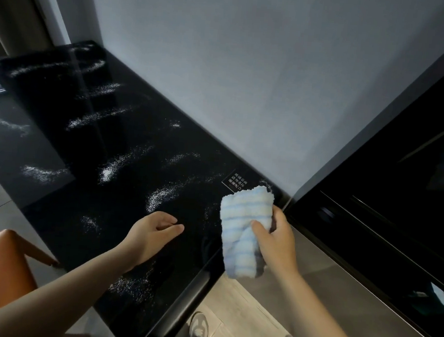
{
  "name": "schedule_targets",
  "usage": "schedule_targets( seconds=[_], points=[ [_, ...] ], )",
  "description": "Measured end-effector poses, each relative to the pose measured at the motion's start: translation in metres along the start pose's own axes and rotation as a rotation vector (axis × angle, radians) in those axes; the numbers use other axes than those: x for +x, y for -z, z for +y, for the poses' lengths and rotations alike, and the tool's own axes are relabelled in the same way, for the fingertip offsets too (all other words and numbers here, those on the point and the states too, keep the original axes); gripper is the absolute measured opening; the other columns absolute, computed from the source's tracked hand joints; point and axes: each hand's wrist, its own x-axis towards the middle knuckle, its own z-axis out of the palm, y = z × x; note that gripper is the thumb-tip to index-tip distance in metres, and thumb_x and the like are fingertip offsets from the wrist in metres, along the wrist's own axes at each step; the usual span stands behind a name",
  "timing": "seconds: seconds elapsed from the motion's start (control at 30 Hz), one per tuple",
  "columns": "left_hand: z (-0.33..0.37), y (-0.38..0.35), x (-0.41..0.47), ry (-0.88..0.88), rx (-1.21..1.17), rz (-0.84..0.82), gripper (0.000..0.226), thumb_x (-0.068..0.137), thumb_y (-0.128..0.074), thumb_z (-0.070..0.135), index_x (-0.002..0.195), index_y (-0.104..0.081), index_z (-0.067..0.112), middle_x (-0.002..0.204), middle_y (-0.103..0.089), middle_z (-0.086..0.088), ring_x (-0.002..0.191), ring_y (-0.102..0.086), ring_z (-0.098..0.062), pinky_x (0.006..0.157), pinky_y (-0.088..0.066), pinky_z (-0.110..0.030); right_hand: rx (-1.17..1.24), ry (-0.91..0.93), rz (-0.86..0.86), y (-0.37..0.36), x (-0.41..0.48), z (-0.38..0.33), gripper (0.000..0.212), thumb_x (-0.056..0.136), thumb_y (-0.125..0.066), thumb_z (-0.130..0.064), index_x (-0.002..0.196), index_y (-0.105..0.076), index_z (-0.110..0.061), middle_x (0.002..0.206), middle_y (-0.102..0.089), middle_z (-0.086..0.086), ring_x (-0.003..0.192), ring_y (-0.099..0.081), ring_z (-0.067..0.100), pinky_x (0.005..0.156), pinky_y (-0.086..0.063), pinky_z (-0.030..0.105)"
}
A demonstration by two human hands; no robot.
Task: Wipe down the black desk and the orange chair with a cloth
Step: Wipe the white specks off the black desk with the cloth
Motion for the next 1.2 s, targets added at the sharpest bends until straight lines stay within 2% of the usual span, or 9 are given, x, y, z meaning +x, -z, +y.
schedule_targets(
  seconds=[0.07,0.17,0.37,0.5,0.6,0.77,0.93,1.03,1.2],
  points=[
    [0.004,-0.002,0.009,-0.009,0.087,-0.007,0.025,0.085,-0.067,0.042,0.106,-0.063,0.029,0.101,-0.067,0.009,0.095,-0.063,-0.009,0.089,-0.053,-0.034,-0.147,0.037,0.072,0.012,0.018,0.003,0.044,0.081,-0.060,-0.021,0.124,-0.052,-0.028,0.114,-0.060,-0.007,0.103,-0.058,0.009,0.090,-0.050,0.035],
    [0.012,-0.006,0.027,-0.037,0.188,-0.016,0.030,0.087,-0.066,0.041,0.113,-0.061,0.025,0.102,-0.066,0.012,0.092,-0.061,-0.003,0.078,-0.049,-0.023,-0.343,0.094,0.165,0.025,0.053,0.006,0.049,0.083,-0.059,-0.021,0.131,-0.049,-0.022,0.123,-0.053,0.002,0.107,-0.056,0.019,0.090,-0.047,0.034],
    [0.030,-0.020,0.066,-0.034,0.339,-0.009,0.038,0.089,-0.064,0.038,0.122,-0.057,0.021,0.116,-0.062,0.005,0.103,-0.060,-0.012,0.094,-0.050,-0.035,-0.511,0.121,0.218,0.028,0.126,0.011,0.057,0.088,-0.058,-0.021,0.141,-0.038,-0.020,0.131,-0.045,0.006,0.109,-0.056,0.025,0.090,-0.045,0.036],
    [0.033,-0.028,0.089,-0.040,0.399,-0.054,0.041,0.089,-0.063,0.039,0.125,-0.055,0.022,0.119,-0.058,0.005,0.105,-0.058,-0.012,0.094,-0.050,-0.034,-0.645,0.147,0.248,0.018,0.162,0.019,0.060,0.087,-0.059,-0.018,0.142,-0.034,-0.022,0.130,-0.046,0.006,0.110,-0.053,0.027,0.092,-0.048,0.043],
    [0.034,-0.033,0.105,-0.050,0.454,-0.067,0.042,0.089,-0.062,0.040,0.127,-0.053,0.022,0.120,-0.057,0.005,0.105,-0.058,-0.012,0.093,-0.050,-0.032,-0.749,0.147,0.269,0.009,0.183,0.030,0.060,0.086,-0.061,-0.014,0.141,-0.037,-0.021,0.130,-0.046,0.007,0.113,-0.049,0.030,0.095,-0.046,0.040],
    [0.032,-0.038,0.129,-0.063,0.540,-0.085,0.044,0.090,-0.060,0.040,0.129,-0.052,0.021,0.121,-0.055,0.004,0.103,-0.057,-0.012,0.088,-0.049,-0.027,-0.824,0.013,0.265,-0.003,0.208,0.055,0.057,0.090,-0.054,-0.015,0.143,-0.033,-0.022,0.139,-0.040,0.005,0.118,-0.042,0.030,0.093,-0.043,0.039],
    [0.026,-0.044,0.144,-0.065,0.577,-0.097,0.045,0.090,-0.059,0.042,0.129,-0.052,0.022,0.122,-0.054,0.005,0.103,-0.056,-0.010,0.085,-0.046,-0.021,-0.807,-0.068,0.292,-0.013,0.223,0.071,0.049,0.096,-0.043,-0.020,0.143,-0.031,-0.022,0.133,-0.044,0.004,0.116,-0.040,0.026,0.098,-0.038,0.041],
    [0.021,-0.046,0.151,-0.063,0.602,-0.109,0.045,0.090,-0.058,0.043,0.130,-0.051,0.022,0.124,-0.052,0.005,0.107,-0.055,-0.011,0.089,-0.047,-0.023,-0.800,-0.043,0.232,-0.017,0.229,0.082,0.056,0.093,-0.045,-0.010,0.146,-0.030,-0.017,0.140,-0.041,0.008,0.122,-0.040,0.031,0.099,-0.038,0.043],
    [0.018,-0.051,0.159,-0.069,0.637,-0.146,0.050,0.091,-0.057,0.043,0.136,-0.046,0.022,0.134,-0.046,0.004,0.118,-0.049,-0.017,0.097,-0.045,-0.029,-0.598,-0.063,0.144,-0.020,0.240,0.098,0.055,0.092,-0.047,-0.003,0.145,-0.032,-0.005,0.154,-0.024,0.014,0.139,-0.026,0.032,0.116,-0.017,0.035]
  ],
)
